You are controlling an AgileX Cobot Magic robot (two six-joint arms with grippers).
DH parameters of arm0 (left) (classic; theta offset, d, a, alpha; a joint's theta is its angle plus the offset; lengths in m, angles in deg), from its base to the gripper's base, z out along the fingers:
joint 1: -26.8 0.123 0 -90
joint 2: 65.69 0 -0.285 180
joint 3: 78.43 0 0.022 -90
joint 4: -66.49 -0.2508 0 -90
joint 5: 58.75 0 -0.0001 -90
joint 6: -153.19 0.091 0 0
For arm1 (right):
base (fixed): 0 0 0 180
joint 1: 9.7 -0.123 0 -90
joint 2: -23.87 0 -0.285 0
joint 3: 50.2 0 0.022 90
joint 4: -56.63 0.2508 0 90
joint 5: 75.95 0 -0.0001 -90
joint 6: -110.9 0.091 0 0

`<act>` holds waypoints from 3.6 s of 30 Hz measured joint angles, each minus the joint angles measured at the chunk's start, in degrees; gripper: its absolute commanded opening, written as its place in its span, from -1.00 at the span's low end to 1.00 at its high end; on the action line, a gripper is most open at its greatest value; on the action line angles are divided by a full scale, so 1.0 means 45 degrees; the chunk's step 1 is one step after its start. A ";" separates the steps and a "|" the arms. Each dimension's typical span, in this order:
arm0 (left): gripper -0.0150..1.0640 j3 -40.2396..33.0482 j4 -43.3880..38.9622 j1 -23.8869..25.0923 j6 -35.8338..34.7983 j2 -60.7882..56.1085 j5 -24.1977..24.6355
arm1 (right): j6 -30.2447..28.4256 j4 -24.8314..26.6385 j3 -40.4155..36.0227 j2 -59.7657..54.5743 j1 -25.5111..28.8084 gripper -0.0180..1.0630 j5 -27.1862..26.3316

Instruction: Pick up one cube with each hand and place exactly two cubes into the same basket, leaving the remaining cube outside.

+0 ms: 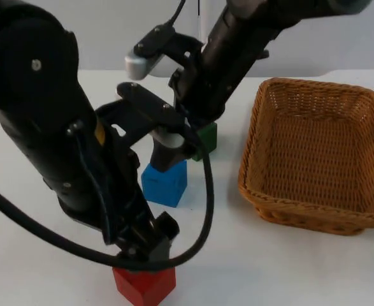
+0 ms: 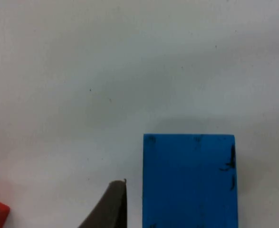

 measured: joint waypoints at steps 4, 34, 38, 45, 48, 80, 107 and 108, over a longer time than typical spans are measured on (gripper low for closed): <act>0.97 0.0000 0.0107 0.0000 0.0000 0.0274 -0.0347 | -0.0038 0.0000 0.0000 -0.0407 0.0000 0.98 -0.0081; 0.97 0.0027 0.0759 0.0000 -0.0023 0.2353 -0.1687 | -0.0216 0.0666 0.0028 -0.1341 0.0000 0.98 -0.0575; 0.97 0.0027 0.0887 0.0000 -0.0001 0.2578 -0.1830 | -0.0245 0.0666 0.0028 -0.1341 0.0000 0.98 -0.0593; 0.97 0.0027 0.1006 0.0000 0.0072 0.2741 -0.2023 | -0.0303 0.0666 0.0028 -0.1487 0.0000 0.98 -0.0698; 0.97 0.0027 0.1006 0.0000 0.0072 0.2757 -0.2051 | -0.0303 0.0666 0.0028 -0.1533 0.0000 0.98 -0.0698; -0.89 0.0027 0.1171 0.0000 0.0094 0.2757 -0.2236 | -0.0362 0.0666 0.0028 -0.1543 0.0000 -0.97 -0.0715; -0.98 0.0057 0.1170 0.0000 0.0037 -0.0246 -0.0433 | 0.0134 0.0218 0.0028 0.3177 0.0000 -0.97 0.0414; -0.98 0.0057 0.1170 0.0000 0.0018 -0.0593 -0.0327 | 0.0293 0.0095 0.0028 0.3388 0.0000 -0.97 0.0503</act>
